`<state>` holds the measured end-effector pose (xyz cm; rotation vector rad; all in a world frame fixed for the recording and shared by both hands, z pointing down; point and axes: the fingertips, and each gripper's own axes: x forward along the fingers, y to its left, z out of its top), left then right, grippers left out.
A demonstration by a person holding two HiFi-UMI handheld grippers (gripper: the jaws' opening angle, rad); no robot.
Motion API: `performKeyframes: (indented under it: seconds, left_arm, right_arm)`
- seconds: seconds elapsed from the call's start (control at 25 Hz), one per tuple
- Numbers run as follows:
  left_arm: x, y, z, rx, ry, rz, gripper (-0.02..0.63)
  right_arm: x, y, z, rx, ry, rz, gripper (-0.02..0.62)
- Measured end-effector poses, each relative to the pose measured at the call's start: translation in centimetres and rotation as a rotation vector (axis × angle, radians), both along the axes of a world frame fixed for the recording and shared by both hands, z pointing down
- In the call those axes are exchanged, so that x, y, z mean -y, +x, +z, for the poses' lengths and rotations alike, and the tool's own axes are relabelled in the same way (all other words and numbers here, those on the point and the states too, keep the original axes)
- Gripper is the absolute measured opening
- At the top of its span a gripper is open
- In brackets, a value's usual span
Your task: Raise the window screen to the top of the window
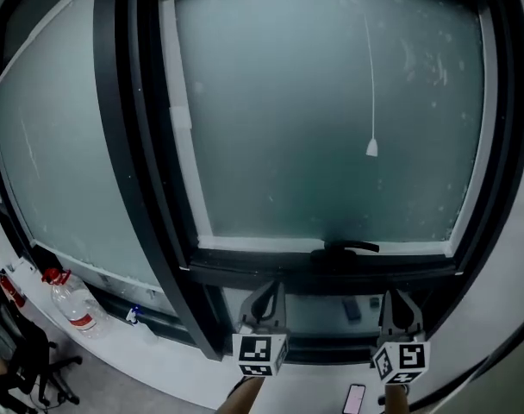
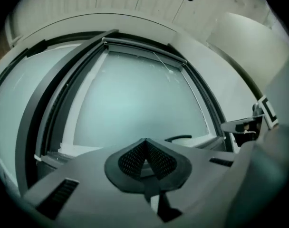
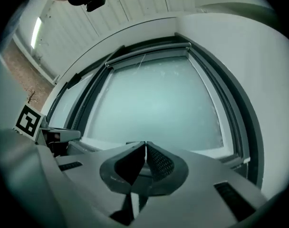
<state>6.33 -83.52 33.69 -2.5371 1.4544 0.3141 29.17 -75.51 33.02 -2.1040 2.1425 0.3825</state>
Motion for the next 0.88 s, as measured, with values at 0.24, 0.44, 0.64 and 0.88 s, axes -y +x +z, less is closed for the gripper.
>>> performKeyframes:
  seconds: [0.24,0.44,0.64,0.88]
  left_arm:
    - [-2.5,1.4,3.4,0.028,-0.066,0.053,0.003]
    - [-6.8,1.8,3.3,0.026,-0.067,0.058,0.003]
    - [-14.2,2.3,4.3,0.046,-0.072,0.037,0.003]
    - [-26.2,1.4,7.2,0.049,-0.131,-0.018,0.003]
  right_arm:
    - [-1.2,-3.4,3.9,0.019,-0.062,-0.022,0.008]
    - [-4.7,-5.3,4.2,0.029,-0.067,-0.07,0.008]
    - [-11.7,-6.2,5.0,-0.002,-0.088,-0.13,0.008]
    - [-22.8,-7.3,8.3,-0.001,-0.161,-0.201,0.008]
